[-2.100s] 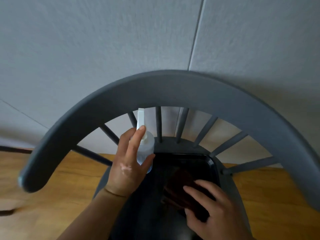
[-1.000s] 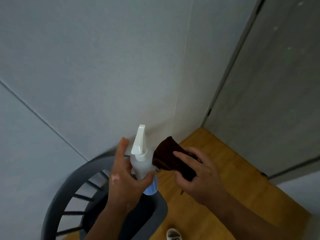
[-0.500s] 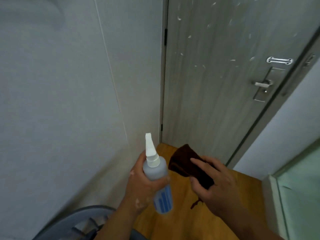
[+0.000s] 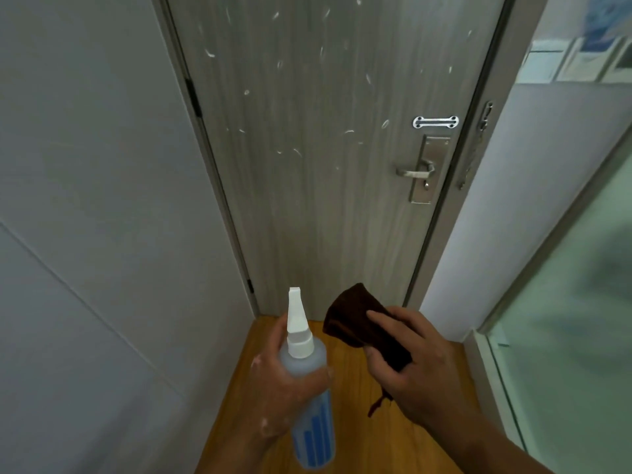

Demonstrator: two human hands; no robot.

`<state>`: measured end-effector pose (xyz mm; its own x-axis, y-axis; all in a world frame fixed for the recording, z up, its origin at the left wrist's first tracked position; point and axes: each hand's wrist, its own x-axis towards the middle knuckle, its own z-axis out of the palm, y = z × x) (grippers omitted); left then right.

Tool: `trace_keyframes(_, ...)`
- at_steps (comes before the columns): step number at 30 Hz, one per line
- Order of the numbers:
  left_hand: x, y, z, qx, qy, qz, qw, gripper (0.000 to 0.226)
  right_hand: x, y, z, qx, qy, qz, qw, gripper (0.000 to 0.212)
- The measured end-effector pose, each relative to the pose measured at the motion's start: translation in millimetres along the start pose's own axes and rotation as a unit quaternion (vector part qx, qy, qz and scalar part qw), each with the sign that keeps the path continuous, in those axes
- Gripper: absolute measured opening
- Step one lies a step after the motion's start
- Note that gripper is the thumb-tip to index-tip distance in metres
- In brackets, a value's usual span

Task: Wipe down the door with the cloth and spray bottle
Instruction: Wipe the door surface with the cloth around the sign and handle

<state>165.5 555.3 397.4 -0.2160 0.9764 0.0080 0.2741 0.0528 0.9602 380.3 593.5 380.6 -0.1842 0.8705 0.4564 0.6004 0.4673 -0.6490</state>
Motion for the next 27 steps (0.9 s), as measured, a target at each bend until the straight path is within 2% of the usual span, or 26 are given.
trace_keyframes(5, 88.0, 21.2, 41.3, 0.025, -0.012, 0.005, 1.0, 0.103, 80.9, 54.9, -17.2, -0.005, 0.011, -0.006, 1.0, 0.051)
trace_keyframes(9, 146.3, 41.1, 66.5, 0.04, -0.01, 0.019, 0.999, 0.09, 130.0, 88.6, -26.1, 0.008, 0.026, -0.011, 1.0, 0.051)
trace_keyframes(14, 221.8, 69.7, 92.3, 0.022, -0.053, 0.048, 0.997, 0.071, 191.3, 118.4, -30.7, 0.005, 0.077, -0.003, 0.997, 0.051)
trace_keyframes(19, 301.9, 80.1, 109.7, -0.007, -0.068, 0.061, 0.996, 0.086, 250.9, 141.6, -24.9, -0.003, 0.129, 0.008, 0.992, 0.051)
trace_keyframes(21, 335.4, 89.1, 113.9, -0.01, -0.075, 0.078, 0.994, 0.083, 277.5, 146.6, -22.2, -0.026, 0.151, -0.001, 0.988, 0.05)
trace_keyframes(27, 429.9, 133.2, 114.5, -0.038, -0.108, 0.135, 0.984, 0.055, 360.2, 153.8, -15.6, -0.064, 0.222, -0.001, 0.973, 0.046)
